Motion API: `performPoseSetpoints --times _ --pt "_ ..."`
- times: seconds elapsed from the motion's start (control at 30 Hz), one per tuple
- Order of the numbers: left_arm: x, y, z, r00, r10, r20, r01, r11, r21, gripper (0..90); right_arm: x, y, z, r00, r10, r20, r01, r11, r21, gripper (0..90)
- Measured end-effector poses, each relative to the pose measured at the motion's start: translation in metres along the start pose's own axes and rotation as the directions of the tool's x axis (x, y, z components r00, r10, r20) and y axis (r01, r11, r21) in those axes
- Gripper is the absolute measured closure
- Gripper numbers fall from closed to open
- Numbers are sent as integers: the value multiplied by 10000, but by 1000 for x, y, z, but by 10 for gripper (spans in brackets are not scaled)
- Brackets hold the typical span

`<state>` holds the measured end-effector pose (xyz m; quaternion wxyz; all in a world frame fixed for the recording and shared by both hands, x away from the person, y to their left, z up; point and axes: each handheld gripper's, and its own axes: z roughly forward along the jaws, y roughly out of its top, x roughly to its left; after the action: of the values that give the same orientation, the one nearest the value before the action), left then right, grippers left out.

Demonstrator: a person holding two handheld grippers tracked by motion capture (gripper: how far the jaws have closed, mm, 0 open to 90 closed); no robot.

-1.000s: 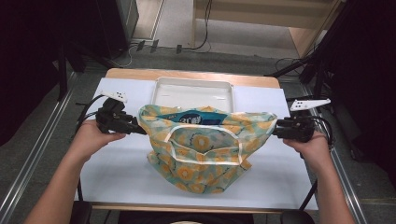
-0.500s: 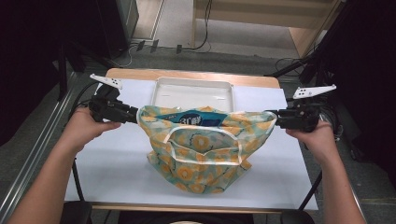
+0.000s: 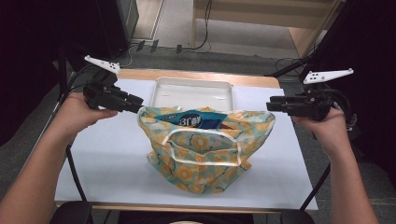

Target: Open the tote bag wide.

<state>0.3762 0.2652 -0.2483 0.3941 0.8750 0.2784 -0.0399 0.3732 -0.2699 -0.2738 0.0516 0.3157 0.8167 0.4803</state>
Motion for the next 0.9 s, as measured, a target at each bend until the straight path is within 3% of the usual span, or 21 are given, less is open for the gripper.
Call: performPoseSetpoints --times 0.27,0.47,0.67,0.7,0.9 --pt "-10 21 -18 9997 195 -114 -199 9993 -327 529 16 8 12 9987 -363 -353 368 9992 147 632" --pt "-19 27 -6 9990 442 94 -443 9990 51 470 23 5 18 9973 -493 -538 504 9985 196 608" --pt "-25 26 -1 9983 543 205 -544 9985 56 433 27 1 22 9972 -495 -568 516 9980 361 585" --pt "-26 24 1 9978 556 371 -557 9984 27 427 29 -2 25 9967 -503 -635 533 9976 452 572" --pt "-26 16 11 9984 357 430 -377 9983 453 457 34 -8 36 9946 -698 -765 746 9953 624 488"
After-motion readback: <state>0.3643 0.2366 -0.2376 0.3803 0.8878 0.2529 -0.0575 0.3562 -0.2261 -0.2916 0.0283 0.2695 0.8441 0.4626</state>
